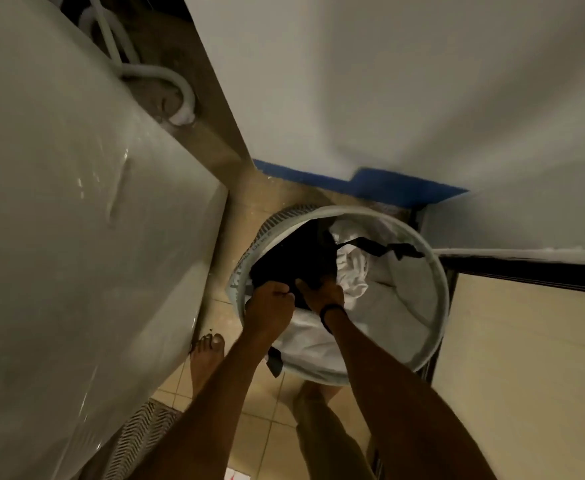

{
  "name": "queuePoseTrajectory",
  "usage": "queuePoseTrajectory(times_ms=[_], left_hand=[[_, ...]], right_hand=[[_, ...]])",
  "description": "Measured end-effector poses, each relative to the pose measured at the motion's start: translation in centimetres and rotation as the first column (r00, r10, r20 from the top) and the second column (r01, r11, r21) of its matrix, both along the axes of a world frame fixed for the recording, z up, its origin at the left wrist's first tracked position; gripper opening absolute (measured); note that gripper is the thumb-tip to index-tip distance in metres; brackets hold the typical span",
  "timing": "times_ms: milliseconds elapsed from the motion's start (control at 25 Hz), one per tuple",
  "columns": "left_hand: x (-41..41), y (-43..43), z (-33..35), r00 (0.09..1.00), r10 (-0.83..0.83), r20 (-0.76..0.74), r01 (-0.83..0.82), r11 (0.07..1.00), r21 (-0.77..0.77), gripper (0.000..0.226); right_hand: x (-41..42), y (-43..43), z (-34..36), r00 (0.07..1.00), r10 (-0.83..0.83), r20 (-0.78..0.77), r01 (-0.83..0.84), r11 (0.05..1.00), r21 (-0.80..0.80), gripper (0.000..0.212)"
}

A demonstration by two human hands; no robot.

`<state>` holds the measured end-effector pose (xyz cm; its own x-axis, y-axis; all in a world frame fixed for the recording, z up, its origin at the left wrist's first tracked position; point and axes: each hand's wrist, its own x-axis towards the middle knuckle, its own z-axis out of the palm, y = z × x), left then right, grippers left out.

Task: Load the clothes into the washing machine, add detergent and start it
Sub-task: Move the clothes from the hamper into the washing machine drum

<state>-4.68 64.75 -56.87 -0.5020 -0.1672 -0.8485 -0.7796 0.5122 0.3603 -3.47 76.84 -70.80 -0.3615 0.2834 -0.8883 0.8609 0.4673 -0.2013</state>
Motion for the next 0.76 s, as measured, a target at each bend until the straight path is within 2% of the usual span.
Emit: queuePoseTrajectory(times_ms=[40, 80, 160, 200, 320, 440, 560, 640, 760], left_hand=[[0.4, -0.6, -1.0, 1.0, 0.015, 0.001, -0.015, 1.0, 0.003, 0.025], [0.8, -1.1, -1.4, 0.999, 0.038, -0.004, -0.038, 0.999, 0.002, 0.023], [1.6, -1.9, -1.1, 0.995, 0.1, -0.003, -0.1, 0.995, 0.016, 0.02], [2.1, -2.1, -0.5, 0.991, 0.133, -0.003, -0.133, 0.991, 0.035, 0.018], [2.9, -2.4, 3.8, 0.983, 0.184, 0.013, -0.184, 0.981, 0.056, 0.022], [2.9, -2.6, 8.8, 0.948, 0.312, 0.064, -0.317, 0.945, 0.085, 0.019], [3.1, -2.8, 14.2, 0.929, 0.36, 0.083, -0.368, 0.923, 0.113, 0.015], [3.6, -2.9, 17.3, 0.931, 0.354, 0.085, -0.362, 0.923, 0.131, 0.01], [3.4, -2.2, 25.5, 0.937, 0.346, 0.052, -0.349, 0.919, 0.183, 0.01]], right_hand=[[-0.2, -1.2, -1.9, 1.0, 0.018, 0.003, -0.018, 0.999, 0.042, 0.087], [-0.3, -2.4, -3.1, 0.998, 0.056, -0.006, -0.055, 0.993, 0.105, 0.083], [0.0, -4.3, -2.3, 0.995, 0.031, -0.096, -0.009, 0.975, 0.222, 0.054], [0.3, -5.0, -0.7, 0.976, -0.029, -0.216, 0.083, 0.966, 0.245, 0.043], [3.2, -5.7, 8.7, 0.808, -0.275, -0.522, 0.388, 0.914, 0.12, 0.026], [6.7, -4.3, 20.5, 0.674, -0.417, -0.61, 0.53, 0.848, 0.006, 0.017], [8.8, -2.7, 30.9, 0.652, -0.385, -0.653, 0.539, 0.841, 0.041, 0.017], [8.5, -2.4, 36.4, 0.651, -0.379, -0.657, 0.545, 0.836, 0.058, 0.017], [6.3, -2.0, 43.2, 0.611, -0.362, -0.704, 0.553, 0.832, 0.052, 0.013]])
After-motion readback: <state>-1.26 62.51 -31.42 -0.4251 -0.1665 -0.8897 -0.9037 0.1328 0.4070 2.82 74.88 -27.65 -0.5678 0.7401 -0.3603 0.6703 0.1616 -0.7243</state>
